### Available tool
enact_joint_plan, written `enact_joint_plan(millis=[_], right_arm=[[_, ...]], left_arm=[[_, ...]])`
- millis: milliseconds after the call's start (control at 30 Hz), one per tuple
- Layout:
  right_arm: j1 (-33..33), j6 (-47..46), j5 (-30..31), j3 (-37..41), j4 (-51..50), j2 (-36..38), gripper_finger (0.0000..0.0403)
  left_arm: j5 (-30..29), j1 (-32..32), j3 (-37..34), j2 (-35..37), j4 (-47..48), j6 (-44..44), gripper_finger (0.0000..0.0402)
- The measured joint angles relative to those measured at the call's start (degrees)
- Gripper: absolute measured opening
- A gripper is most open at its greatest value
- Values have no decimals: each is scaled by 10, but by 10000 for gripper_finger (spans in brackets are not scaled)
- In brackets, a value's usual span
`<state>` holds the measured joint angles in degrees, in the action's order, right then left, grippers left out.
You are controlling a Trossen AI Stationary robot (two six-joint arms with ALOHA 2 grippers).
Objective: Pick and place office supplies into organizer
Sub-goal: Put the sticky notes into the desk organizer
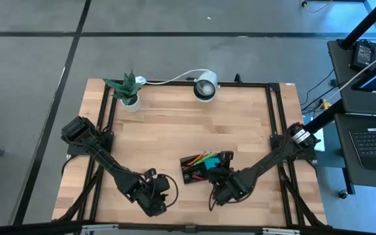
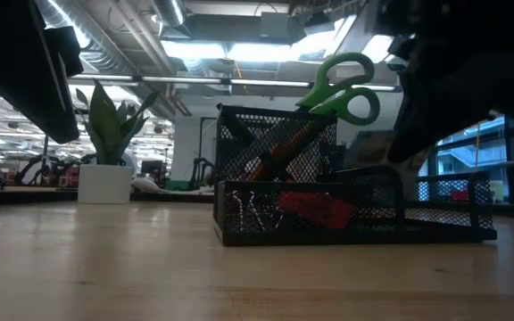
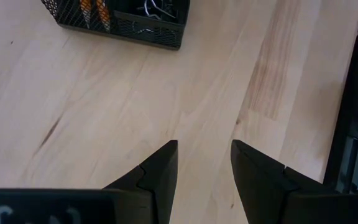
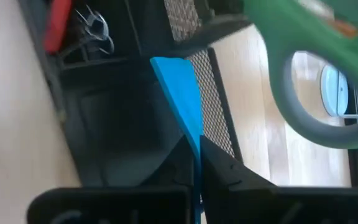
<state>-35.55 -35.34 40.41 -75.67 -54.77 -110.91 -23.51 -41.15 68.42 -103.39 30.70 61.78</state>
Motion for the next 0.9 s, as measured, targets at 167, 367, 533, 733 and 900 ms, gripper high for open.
enact_joint_plan(millis=[167,367,533,733,900], right_arm=[[16,26,-18,20,25,0,9],[19,43,-31,32,48,0,9],[19,44,-31,32,49,0,15],[19,44,-31,32,49,0,39],[19,42,-31,32,48,0,45]], left_arm=[[0,0,0,0,0,0,143],[-1,0,0,0,9,0,143],[-4,0,0,0,9,0,143],[-13,0,0,0,9,-4,143],[-13,0,0,0,9,-4,143]])
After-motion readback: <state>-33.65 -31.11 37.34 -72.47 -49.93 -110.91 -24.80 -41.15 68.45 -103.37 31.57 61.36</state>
